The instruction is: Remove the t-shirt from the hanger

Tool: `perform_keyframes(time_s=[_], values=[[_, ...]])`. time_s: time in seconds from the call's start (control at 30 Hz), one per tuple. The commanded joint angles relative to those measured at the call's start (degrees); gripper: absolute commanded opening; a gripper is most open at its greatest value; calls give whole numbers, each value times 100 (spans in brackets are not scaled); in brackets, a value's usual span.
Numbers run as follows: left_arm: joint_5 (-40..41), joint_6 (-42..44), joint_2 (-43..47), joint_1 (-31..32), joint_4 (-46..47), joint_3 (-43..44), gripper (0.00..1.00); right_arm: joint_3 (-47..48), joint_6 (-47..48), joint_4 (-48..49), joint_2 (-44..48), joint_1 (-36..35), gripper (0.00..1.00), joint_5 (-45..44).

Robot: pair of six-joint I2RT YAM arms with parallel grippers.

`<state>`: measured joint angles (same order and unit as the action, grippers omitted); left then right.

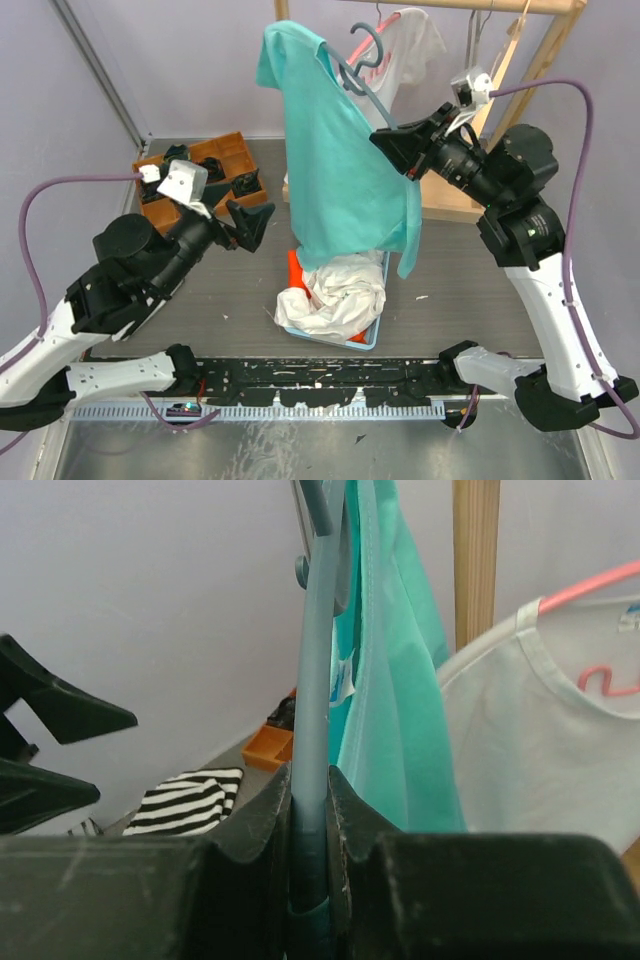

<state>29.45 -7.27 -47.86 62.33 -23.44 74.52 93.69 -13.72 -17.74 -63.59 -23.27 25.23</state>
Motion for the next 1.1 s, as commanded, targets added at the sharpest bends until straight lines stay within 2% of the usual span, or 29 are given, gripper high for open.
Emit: perform_keyframes(time_s=[0.0, 0.27, 0.53, 0.83, 1.07], values=[[163, 526, -358, -18, 413, 354, 98, -338, 45, 623, 331, -65, 1, -33], [415, 1288, -1113, -18, 970, 1060, 98, -1194, 214, 500, 745, -202, 1, -197], [496, 1921, -1785, -114, 1328, 1750, 98, -1197, 469, 290, 706, -279, 1, -126], [107, 1743, -2152, -795, 1676, 1926, 98, -1141, 529, 445, 584, -581, 1, -82], [-467, 1381, -2404, -1361, 1791, 2053, 98, -991, 754, 263, 388, -1064, 1, -562]])
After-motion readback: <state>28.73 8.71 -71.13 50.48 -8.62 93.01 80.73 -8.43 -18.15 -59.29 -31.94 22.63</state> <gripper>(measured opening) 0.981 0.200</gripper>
